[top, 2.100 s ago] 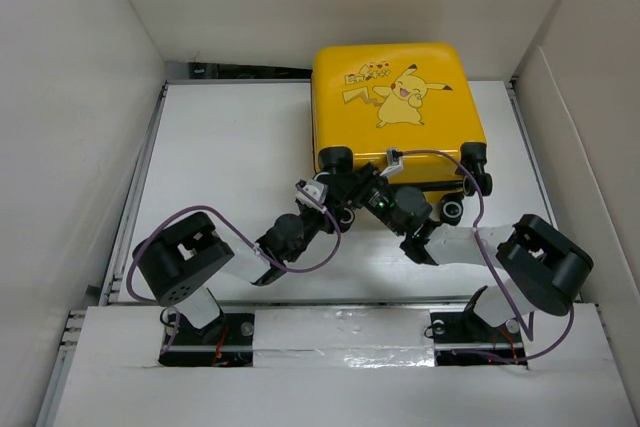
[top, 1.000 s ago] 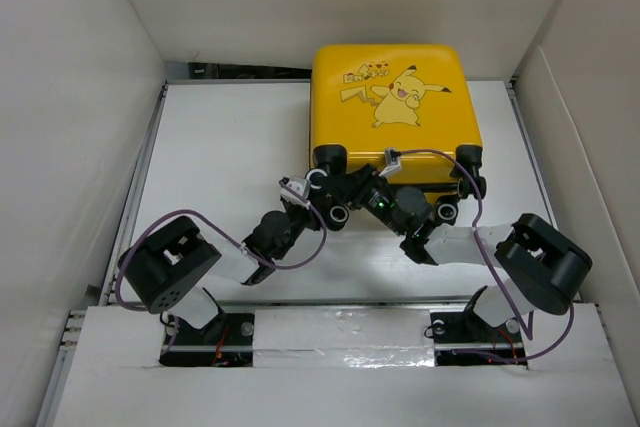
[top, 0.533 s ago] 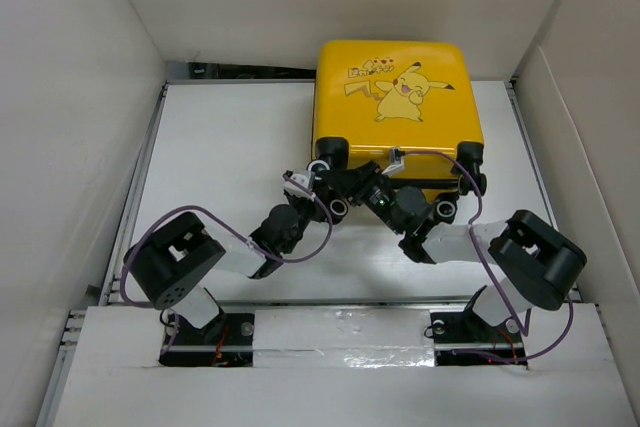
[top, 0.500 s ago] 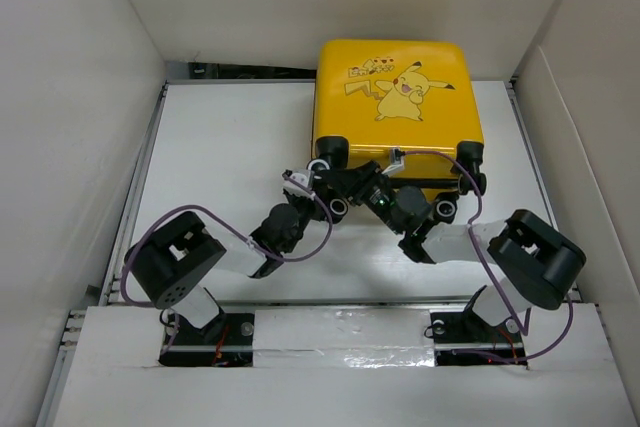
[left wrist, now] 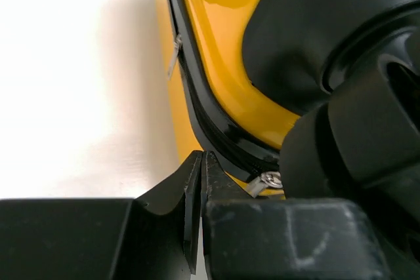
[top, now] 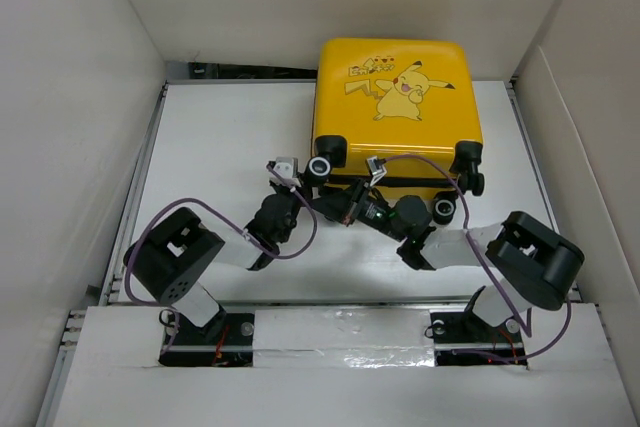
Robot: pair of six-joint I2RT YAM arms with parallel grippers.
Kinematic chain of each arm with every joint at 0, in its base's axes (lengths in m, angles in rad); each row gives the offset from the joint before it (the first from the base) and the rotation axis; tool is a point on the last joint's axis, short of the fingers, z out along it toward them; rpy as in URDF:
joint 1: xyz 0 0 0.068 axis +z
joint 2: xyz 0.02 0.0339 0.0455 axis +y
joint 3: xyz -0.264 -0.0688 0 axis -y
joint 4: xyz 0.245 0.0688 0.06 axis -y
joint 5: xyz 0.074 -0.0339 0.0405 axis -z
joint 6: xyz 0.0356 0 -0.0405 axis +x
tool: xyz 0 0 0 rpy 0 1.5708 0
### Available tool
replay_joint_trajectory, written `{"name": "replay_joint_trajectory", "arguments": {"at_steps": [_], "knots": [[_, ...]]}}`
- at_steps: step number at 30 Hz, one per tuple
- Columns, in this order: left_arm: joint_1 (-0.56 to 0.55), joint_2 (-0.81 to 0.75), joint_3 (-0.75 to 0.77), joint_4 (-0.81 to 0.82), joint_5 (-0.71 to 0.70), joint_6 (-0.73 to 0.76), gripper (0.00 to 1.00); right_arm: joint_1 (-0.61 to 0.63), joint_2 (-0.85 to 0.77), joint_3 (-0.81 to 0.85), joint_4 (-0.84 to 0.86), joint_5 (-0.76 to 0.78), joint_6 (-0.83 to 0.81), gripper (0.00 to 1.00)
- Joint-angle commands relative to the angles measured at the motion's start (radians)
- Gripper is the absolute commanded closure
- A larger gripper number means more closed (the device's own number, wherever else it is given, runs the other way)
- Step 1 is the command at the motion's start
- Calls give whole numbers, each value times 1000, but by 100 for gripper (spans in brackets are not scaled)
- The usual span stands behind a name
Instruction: Pack the luggage
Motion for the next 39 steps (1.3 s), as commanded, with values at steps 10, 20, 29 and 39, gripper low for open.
{"name": "replay_joint_trajectory", "arguments": {"at_steps": [10, 20, 29, 39], "knots": [[-12, -112, -287, 792, 194, -116, 93, -15, -163, -39, 131, -77, -160, 51], [-3, -84, -245, 777, 264, -130, 60, -15, -746, 112, -980, 384, -689, 100], [6, 36, -55, 792, 233, -41, 58, -83, -940, 124, -1217, 512, -813, 96], [95, 120, 74, 792, 290, -55, 55, -177, -1018, 138, -1460, 714, -827, 24]]}}
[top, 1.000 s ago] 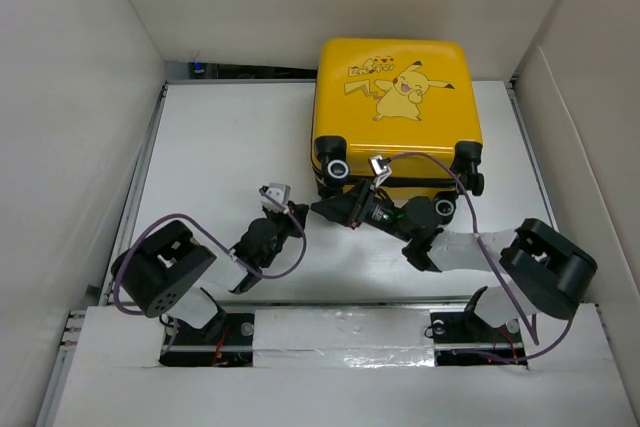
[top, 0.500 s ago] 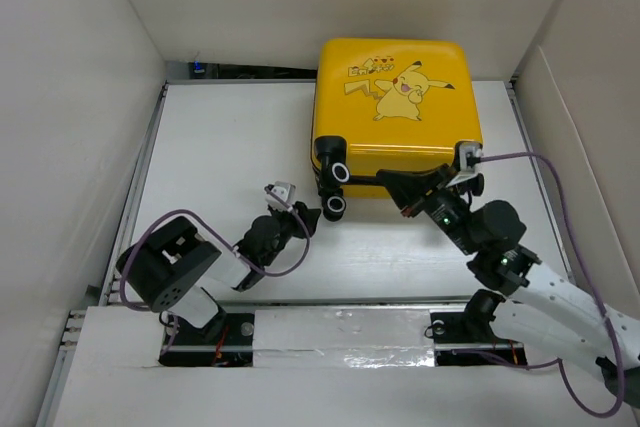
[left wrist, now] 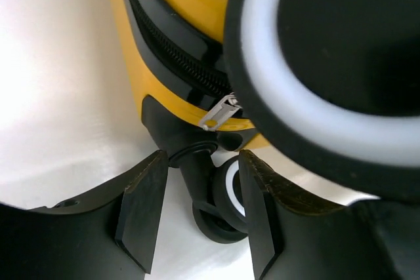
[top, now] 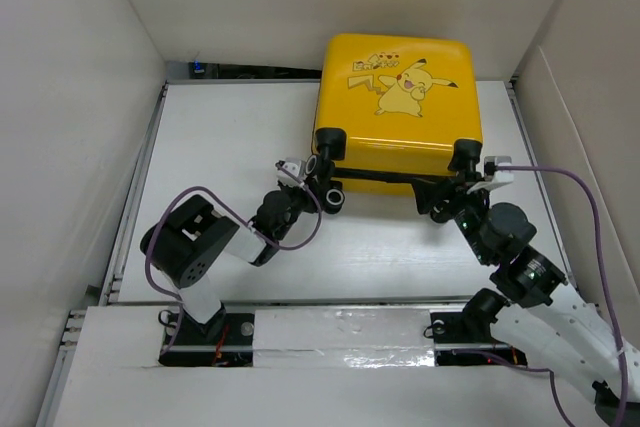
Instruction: Pack the luggage
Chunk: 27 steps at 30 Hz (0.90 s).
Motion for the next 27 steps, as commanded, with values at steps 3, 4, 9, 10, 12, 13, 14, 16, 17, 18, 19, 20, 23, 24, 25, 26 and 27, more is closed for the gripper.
{"name": "replay_joint_trajectory", "arguments": {"at_steps": [3, 4, 9, 10, 12, 13, 14, 16, 17, 18, 19, 20, 23, 24, 25, 26, 27], "knots": [[27, 5, 81, 772, 32, 14, 55, -12, -7, 6, -97, 146, -17, 17], [27, -3, 78, 772, 37, 12, 54, -12, -6, -1, -99, 166, -6, 16], [27, -8, 69, 772, 42, 9, 42, -68, 62, 0, -74, 156, -58, 10], [27, -23, 40, 772, 36, 3, 42, -80, 79, 15, -54, 112, -95, 13], [27, -60, -11, 772, 9, -14, 39, -69, 137, 18, 37, -51, -115, 30], [27, -104, -75, 772, -4, -23, 34, -60, 157, 14, 76, -82, -126, 37], [27, -133, -112, 772, -17, -34, 33, -51, 180, 23, 93, -93, -127, 79], [27, -228, -219, 770, -43, -86, 31, -40, 233, 41, 90, -84, -124, 100], [27, -265, -253, 764, -49, -104, 19, -40, 246, 54, 99, -87, -126, 100], [27, -302, -276, 749, -40, -139, 3, -40, 254, 54, 105, -97, -127, 100], [27, -393, -296, 655, -28, -144, 1, -40, 260, 52, 114, -105, -123, 100], [27, -458, -287, 561, -15, -143, 1, -40, 257, 45, 122, -111, -123, 90], [-8, -714, -157, 4, -61, -108, 1, -60, 216, 35, 99, -65, -110, 44], [-25, -745, -131, -76, -164, -95, 1, -60, 197, 29, 92, -38, -109, 35], [-25, -785, -49, -242, -188, -89, 1, -78, 179, 31, 87, -29, -106, 27], [-25, -787, 8, -330, -205, -91, 1, -101, 151, 34, 70, -22, -107, 16], [4, -779, 60, -412, -190, -82, 1, -115, 143, 54, 55, 1, -107, 13]]}}
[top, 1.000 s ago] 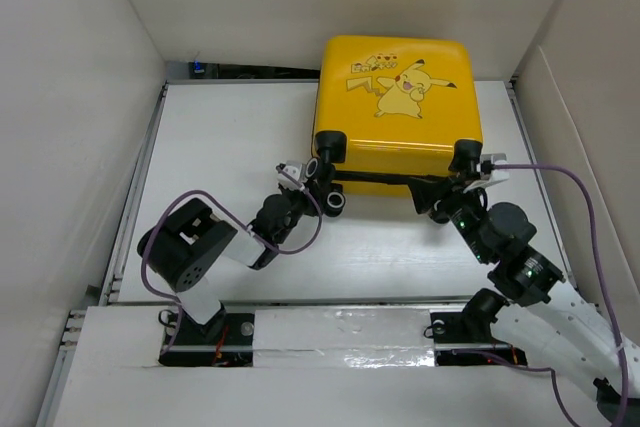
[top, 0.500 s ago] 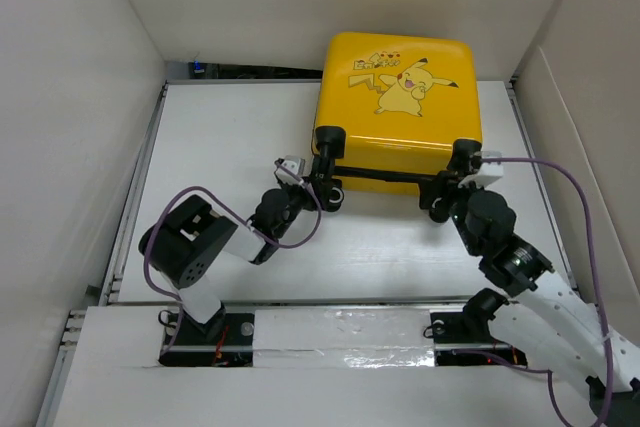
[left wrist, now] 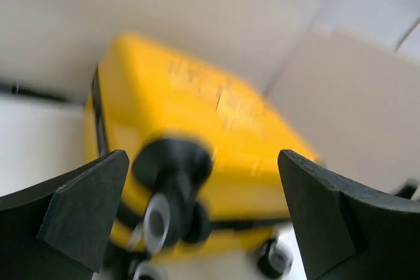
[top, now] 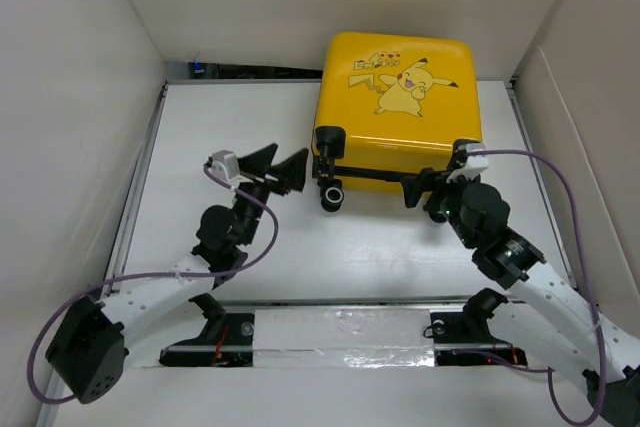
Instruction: Pack the luggage
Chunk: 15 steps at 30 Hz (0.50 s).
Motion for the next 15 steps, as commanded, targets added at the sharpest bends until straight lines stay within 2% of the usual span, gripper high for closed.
{"name": "replay_joint_trajectory", "arguments": {"at_steps": [1, 7, 10, 12, 15], "knots": [[29, 15, 252, -338, -31, 27, 1, -62, -46, 66, -8, 86, -13, 8], [13, 243, 601, -787, 69, 90, 1, -151, -21, 100, -71, 111, -34, 2], [-36, 336, 691, -928, -12, 148, 2, -194, -61, 83, -53, 68, -46, 1], [-69, 371, 730, -996, -66, 148, 6, -213, -77, 77, -68, 41, -48, 0], [-82, 393, 736, -1047, -71, 136, 14, -237, -101, 74, -108, 39, -60, 0]]}}
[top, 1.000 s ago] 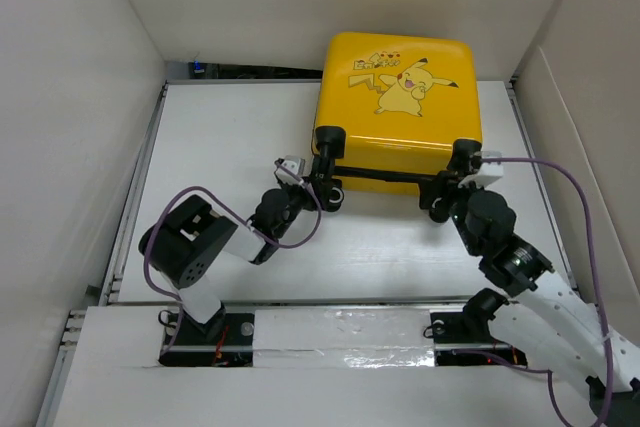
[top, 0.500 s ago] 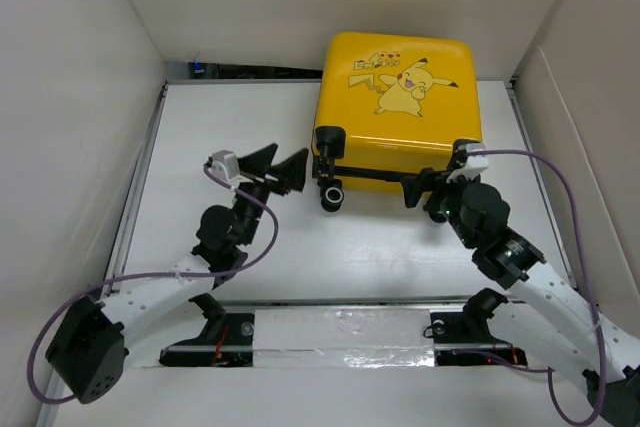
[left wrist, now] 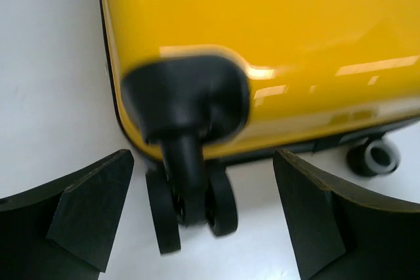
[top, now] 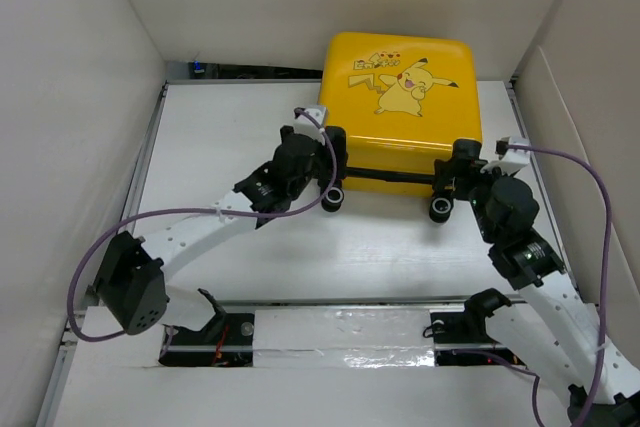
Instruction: Pack the luggage
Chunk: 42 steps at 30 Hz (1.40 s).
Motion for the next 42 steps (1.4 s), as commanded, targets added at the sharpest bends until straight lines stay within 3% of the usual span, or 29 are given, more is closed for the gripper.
{"name": "replay_joint_trajectory", "arguments": {"at_steps": [1, 7, 12, 14, 16, 17, 19, 22, 23, 24, 26, 28, 33, 37, 39, 42], "knots": [[-12, -28, 33, -163, -47, 9, 15, -19, -36, -4, -36, -13, -35, 0], [-12, 23, 46, -182, -56, 6, 16, -19, -53, -59, -14, -69, -11, 0], [-12, 87, 86, -134, -74, 32, 30, -19, -55, -74, -8, -92, -6, 0], [-12, 110, 103, -102, -64, 38, 41, -19, -74, -82, -2, -94, -8, 1], [-12, 127, 111, -65, -5, 47, 64, -29, -80, -84, -7, -96, -11, 2], [-12, 132, 115, -59, 21, 47, 84, -29, -80, -88, -8, -97, -12, 4], [2, 129, 111, -13, 139, 23, 100, -29, -80, -99, -8, -103, -17, 7], [13, 92, 43, 91, 316, -23, 100, -29, -72, -117, 9, -118, -29, 28], [13, 81, 5, 110, 359, -35, 100, -38, -59, -119, 13, -123, -29, 43], [-10, 71, -12, 125, 409, -49, 100, -53, -50, -117, 23, -135, -31, 51], [-30, 31, -67, 151, 433, -67, 100, -90, -31, -110, 21, -154, -35, 59], [-40, -4, -110, 195, 484, -95, 100, -122, -16, -104, 32, -180, -34, 59], [-58, -67, -253, 255, 535, -170, 100, -254, 27, -90, 92, -279, -29, 44], [-69, -129, -311, 291, 574, -210, 100, -399, 137, -76, 164, -485, -49, 32], [-134, -144, -337, 326, 582, -232, 100, -438, 208, -19, 124, -574, -50, 32], [-264, -167, -348, 332, 495, -239, 100, -486, 265, -28, 200, -596, -38, 29]]}}
